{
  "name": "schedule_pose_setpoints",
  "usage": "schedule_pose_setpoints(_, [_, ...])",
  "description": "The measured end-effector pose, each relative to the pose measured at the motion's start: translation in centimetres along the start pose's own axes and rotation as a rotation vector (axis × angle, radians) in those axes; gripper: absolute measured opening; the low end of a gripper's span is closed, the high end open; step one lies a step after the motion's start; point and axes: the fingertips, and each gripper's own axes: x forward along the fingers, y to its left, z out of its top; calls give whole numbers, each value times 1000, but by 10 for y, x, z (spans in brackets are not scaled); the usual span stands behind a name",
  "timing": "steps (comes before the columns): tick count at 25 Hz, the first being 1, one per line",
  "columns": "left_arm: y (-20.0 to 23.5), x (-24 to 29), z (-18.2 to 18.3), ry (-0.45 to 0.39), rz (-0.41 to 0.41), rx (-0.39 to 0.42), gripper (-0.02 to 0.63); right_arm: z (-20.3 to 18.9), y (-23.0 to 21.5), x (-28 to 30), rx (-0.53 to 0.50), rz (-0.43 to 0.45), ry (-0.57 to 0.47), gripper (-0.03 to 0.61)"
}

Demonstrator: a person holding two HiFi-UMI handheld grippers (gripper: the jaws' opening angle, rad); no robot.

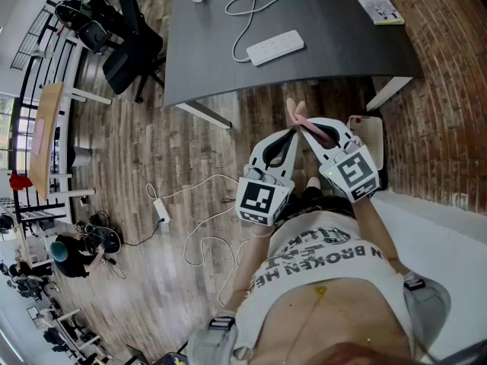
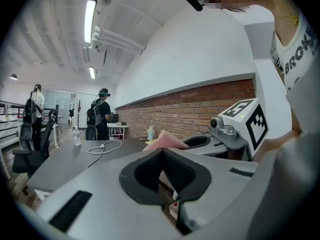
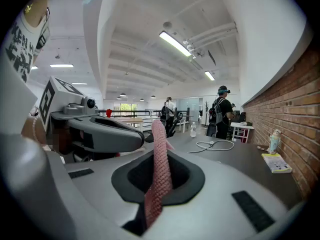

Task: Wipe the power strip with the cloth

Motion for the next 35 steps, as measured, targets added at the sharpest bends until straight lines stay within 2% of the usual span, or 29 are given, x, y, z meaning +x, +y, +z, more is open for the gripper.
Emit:
schedule_pose_setpoints(11, [-13, 53, -21, 54, -17, -24, 8, -26, -60, -11, 28, -5, 8, 17])
schedule_pose_setpoints(18, [12, 101, -20, 72, -48, -13, 8, -34, -104, 15, 56, -26, 23, 17])
schedule_pose_setpoints(25, [81, 151, -18, 102, -78, -5, 8, -24, -155, 78, 76, -51, 21, 17])
schedule_pose_setpoints(35, [213, 234, 8, 106, -190, 15, 8, 11, -237, 205, 91, -134, 40, 17])
